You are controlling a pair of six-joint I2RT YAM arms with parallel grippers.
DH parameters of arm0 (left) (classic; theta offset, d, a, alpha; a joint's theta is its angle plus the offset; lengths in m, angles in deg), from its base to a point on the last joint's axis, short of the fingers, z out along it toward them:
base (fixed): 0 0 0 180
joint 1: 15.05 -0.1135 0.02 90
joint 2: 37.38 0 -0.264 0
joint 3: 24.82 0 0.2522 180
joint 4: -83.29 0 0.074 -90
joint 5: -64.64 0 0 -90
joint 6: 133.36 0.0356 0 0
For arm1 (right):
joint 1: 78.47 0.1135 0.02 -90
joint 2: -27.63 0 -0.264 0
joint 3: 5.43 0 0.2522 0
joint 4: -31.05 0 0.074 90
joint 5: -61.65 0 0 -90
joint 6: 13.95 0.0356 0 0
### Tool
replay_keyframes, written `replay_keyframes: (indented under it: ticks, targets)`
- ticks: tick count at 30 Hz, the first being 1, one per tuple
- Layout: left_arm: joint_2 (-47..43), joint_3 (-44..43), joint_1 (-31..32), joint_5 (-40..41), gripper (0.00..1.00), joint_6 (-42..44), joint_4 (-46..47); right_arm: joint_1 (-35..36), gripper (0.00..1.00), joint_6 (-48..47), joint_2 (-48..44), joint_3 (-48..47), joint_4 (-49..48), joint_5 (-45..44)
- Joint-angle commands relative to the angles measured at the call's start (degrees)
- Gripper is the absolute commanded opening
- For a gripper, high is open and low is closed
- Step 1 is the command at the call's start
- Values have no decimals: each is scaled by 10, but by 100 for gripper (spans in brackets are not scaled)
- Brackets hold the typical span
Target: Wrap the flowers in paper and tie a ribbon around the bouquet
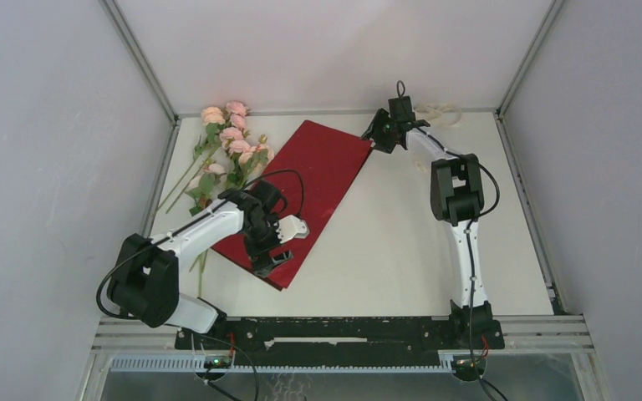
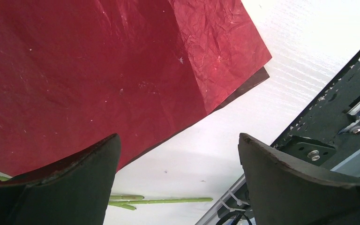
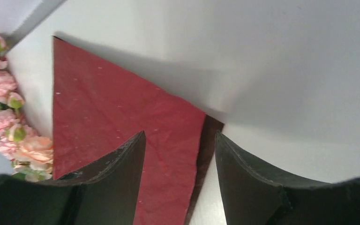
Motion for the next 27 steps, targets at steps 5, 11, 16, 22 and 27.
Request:
replay_keyframes:
  ticks: [5,11,16,22,27]
  targets:
    - [1,-18,-1,-21,100,-3,7,-7,51,-1,27,-31,-14,44]
    - [3,-17,-1,-20,100,-5,7,-7,37,2,29,-36,-36,56]
    - [4,-18,-1,-20,100,-3,8,-4,36,-10,30,-51,-30,52]
    - [8,-18,-1,-20,100,-1,9,6,47,-57,23,-77,-24,18]
    - [9,-14,-2,-18,100,0,12,6,54,-77,32,-87,-60,35]
